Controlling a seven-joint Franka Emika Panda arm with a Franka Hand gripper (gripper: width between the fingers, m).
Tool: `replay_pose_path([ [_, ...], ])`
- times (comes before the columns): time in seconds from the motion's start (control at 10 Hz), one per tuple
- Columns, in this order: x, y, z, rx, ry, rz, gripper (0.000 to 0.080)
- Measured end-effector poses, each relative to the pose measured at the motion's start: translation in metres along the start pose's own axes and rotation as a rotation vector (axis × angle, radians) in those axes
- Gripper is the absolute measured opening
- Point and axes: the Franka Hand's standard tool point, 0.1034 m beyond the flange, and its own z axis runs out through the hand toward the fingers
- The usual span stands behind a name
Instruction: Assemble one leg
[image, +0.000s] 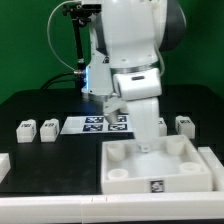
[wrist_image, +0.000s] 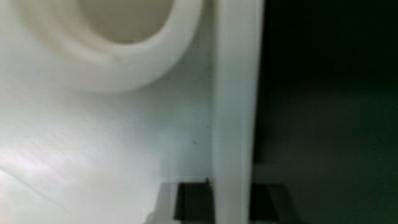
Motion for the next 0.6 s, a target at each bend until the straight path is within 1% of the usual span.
replay_pose_path([
  [0.1,-0.0004,0.0099,0.0025,0.009,-0.006,0.041,0.0052],
  [0.2,-0.0005,0.0161,0.0051,0.008,-0.005,0.043,0.0052],
  [0.3,-0.0008,0.0169,0.0053,0.013,-0.005,0.046,0.0052],
  [0.4,-0.0005,0.0177,0.0056,0.043,-0.011,0.054,0.0052],
  [0.5,-0.0005,0.0179,0.0057,0.061,-0.015,0.064,0.0052],
  [0.6,-0.0009,0.0179,0.0057,0.061,-0.015,0.064,0.0052],
])
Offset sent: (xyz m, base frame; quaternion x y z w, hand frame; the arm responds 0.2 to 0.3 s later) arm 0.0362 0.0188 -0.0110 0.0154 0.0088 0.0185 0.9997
